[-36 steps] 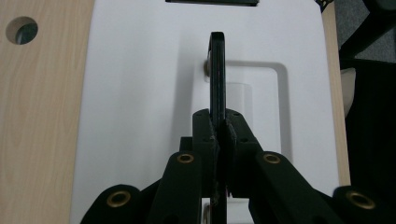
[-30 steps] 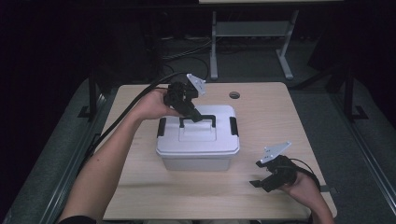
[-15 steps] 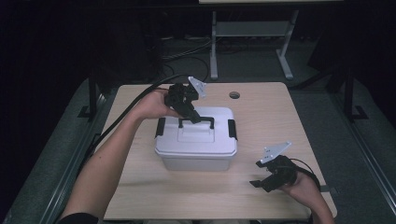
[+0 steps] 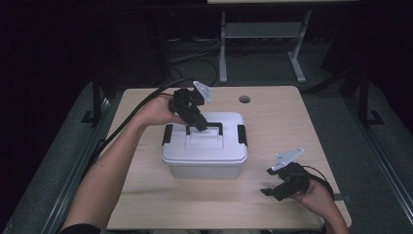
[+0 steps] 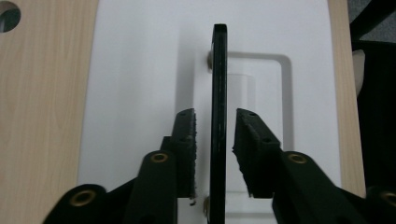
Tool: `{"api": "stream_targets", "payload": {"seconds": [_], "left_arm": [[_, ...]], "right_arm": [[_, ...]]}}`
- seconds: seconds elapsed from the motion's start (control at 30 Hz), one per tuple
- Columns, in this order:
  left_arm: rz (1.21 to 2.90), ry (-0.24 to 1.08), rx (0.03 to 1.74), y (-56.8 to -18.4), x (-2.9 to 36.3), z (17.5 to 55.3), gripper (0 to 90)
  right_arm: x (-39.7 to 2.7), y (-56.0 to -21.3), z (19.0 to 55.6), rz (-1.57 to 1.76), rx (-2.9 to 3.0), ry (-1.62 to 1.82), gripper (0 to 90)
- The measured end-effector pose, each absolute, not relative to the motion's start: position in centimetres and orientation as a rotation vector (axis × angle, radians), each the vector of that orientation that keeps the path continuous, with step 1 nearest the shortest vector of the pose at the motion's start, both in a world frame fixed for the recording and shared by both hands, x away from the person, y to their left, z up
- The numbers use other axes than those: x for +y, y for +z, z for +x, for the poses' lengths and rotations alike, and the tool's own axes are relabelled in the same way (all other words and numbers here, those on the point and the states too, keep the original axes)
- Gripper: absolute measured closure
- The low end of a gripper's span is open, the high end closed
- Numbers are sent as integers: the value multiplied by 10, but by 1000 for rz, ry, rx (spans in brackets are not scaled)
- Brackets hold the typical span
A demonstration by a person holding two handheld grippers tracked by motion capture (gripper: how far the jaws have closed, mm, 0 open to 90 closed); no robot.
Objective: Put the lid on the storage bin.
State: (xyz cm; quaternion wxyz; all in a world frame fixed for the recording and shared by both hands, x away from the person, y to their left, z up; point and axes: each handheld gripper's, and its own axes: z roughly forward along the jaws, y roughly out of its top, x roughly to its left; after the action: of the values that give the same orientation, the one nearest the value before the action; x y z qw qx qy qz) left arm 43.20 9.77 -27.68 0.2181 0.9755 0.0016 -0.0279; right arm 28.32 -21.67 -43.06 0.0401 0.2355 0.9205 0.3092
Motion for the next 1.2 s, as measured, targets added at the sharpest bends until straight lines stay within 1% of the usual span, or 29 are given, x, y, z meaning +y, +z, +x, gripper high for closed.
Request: {"api": "stream_targets", "payload": {"seconds": [0.03,0.1,0.47,0.73,1.2], "left_arm": [[2706,-70,9,-277,98,432,665],[2708,-53,29,-275,101,432,614],[2691,-3,113,-269,123,434,548],[2680,19,171,-264,142,435,549],[2680,30,219,-260,165,430,548]], "right_arm": [[-217,-430,283,726,2820,949,238],[-217,-430,283,726,2818,951,238],[-218,-428,284,734,2810,954,238],[-217,-428,284,727,2811,946,238],[-216,-429,284,730,2814,940,235]]}}
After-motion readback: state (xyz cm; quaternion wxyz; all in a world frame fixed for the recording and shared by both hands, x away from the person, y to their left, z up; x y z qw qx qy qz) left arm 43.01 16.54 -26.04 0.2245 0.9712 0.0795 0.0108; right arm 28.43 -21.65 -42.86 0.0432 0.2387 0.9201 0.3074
